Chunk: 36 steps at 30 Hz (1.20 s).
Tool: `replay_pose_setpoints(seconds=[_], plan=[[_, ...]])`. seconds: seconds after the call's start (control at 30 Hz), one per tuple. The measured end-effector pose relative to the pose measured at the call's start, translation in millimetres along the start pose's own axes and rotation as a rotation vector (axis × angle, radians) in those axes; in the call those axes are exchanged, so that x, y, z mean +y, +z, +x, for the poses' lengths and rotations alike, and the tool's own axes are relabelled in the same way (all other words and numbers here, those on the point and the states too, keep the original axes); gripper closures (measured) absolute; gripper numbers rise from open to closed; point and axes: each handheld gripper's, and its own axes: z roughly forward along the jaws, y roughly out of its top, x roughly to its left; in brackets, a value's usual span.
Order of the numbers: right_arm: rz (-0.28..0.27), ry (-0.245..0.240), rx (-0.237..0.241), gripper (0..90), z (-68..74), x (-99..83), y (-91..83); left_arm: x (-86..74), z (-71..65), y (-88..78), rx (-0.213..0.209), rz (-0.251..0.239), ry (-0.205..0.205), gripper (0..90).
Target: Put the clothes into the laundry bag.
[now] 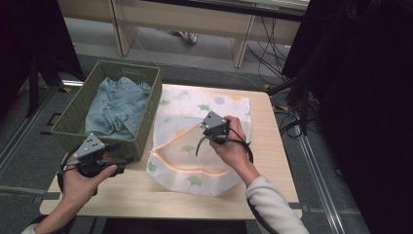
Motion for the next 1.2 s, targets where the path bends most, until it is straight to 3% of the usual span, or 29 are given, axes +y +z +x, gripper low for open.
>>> replay_pose_setpoints(seconds=[0.3,0.7,0.9,0.97,1.07,1.2], plan=[[-0.027,-0.019,-0.037,89.3,-23.7,28.0,-5.1,0.6,0.5,0.3,-0.004,0.005,0.000,27.3],[-0.071,-0.050,-0.107,89.3,-37.2,46.4,-19.8,7.6,2.1,1.7,-0.007,0.010,0.005,26.6],[-0.082,-0.071,-0.110,89.2,-38.1,51.2,-19.8,34.3,13.7,8.4,0.051,0.024,0.051,22.5],[-0.100,-0.077,-0.135,89.3,-38.0,52.8,-21.8,48.4,21.8,13.4,0.081,0.038,0.069,21.3],[-0.105,-0.075,-0.144,89.2,-40.5,56.0,-24.6,69.3,36.4,27.3,0.098,0.104,0.088,16.5],[-0.106,-0.080,-0.149,89.2,-42.3,58.2,-25.2,89.8,62.3,53.2,0.123,0.177,0.061,15.2]])
